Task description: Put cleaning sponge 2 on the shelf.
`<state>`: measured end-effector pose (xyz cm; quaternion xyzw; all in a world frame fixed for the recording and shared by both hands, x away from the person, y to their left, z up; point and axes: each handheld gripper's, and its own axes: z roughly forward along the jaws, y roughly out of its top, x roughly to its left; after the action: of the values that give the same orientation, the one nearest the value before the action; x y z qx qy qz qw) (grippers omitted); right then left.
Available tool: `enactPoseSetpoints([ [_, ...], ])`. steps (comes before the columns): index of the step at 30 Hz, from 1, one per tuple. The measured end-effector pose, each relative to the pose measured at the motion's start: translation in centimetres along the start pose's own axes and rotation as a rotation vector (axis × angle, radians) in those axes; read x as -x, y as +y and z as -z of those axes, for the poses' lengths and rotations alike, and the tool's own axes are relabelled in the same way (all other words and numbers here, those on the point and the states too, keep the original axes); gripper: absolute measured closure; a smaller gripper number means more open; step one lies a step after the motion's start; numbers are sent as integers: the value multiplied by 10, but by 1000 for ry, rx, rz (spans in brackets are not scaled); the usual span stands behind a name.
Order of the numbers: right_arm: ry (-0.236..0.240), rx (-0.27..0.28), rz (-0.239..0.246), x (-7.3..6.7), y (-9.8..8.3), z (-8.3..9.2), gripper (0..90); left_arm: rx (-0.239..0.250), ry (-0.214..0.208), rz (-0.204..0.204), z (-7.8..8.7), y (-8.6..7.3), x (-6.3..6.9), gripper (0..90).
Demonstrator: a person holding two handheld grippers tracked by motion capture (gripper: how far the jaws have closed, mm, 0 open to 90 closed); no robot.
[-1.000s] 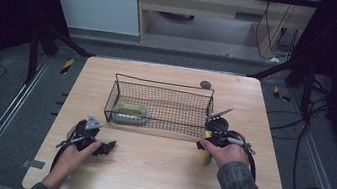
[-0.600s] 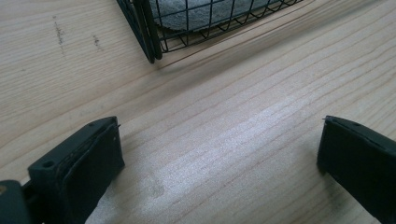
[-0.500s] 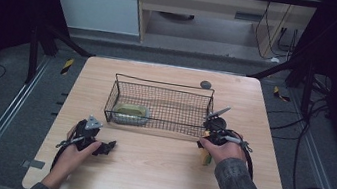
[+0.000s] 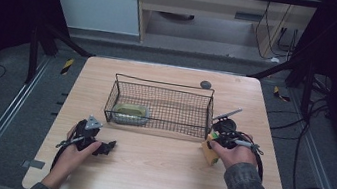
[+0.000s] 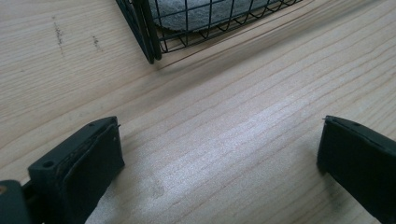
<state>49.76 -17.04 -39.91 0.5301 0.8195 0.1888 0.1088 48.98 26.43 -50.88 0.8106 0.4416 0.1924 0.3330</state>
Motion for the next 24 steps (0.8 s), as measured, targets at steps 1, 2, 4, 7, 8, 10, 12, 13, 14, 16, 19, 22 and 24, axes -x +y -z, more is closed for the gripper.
enactPoseSetpoints([
  [1, -3, 5, 5, 3, -1, 2, 639, 0, 0, 0, 0, 0, 0, 0],
  [2, -9, 9, 9, 5, -2, 4, 639, 0, 0, 0, 0, 0, 0, 0],
  [4, -16, 19, 13, 10, -2, 8, 639, 0, 0, 0, 0, 0, 0, 0],
  [7, -34, 28, 19, 17, -3, 12, 639, 0, -1, 0, 0, 0, 0, 0],
  [8, -37, 34, 25, 20, -3, 14, 640, 0, -1, -1, 0, 0, 0, 0],
  [10, -49, 44, 29, 24, -1, 19, 640, 0, -1, -1, 0, 0, 0, 0],
  [12, -64, 62, 33, 28, 1, 25, 640, 0, -1, -2, 0, 0, 0, 0],
  [13, -71, 69, 39, 30, 2, 28, 640, 0, -1, -1, 0, 0, 0, 0],
  [14, -75, 74, 44, 32, 4, 31, 641, 0, -1, -1, 0, 0, 0, 0],
  [16, -87, 84, 48, 35, 8, 37, 641, 1, -1, -1, 0, 0, 0, 0],
  [19, -105, 88, 61, 41, 16, 46, 643, 3, -1, 1, 0, 0, 0, 0],
  [22, -113, 101, 66, 47, 26, 53, 644, 3, -2, -2, 0, 0, 0, 0],
  [24, -124, 113, 78, 49, 32, 58, 644, 3, -1, -3, 0, 0, 0, 0],
])
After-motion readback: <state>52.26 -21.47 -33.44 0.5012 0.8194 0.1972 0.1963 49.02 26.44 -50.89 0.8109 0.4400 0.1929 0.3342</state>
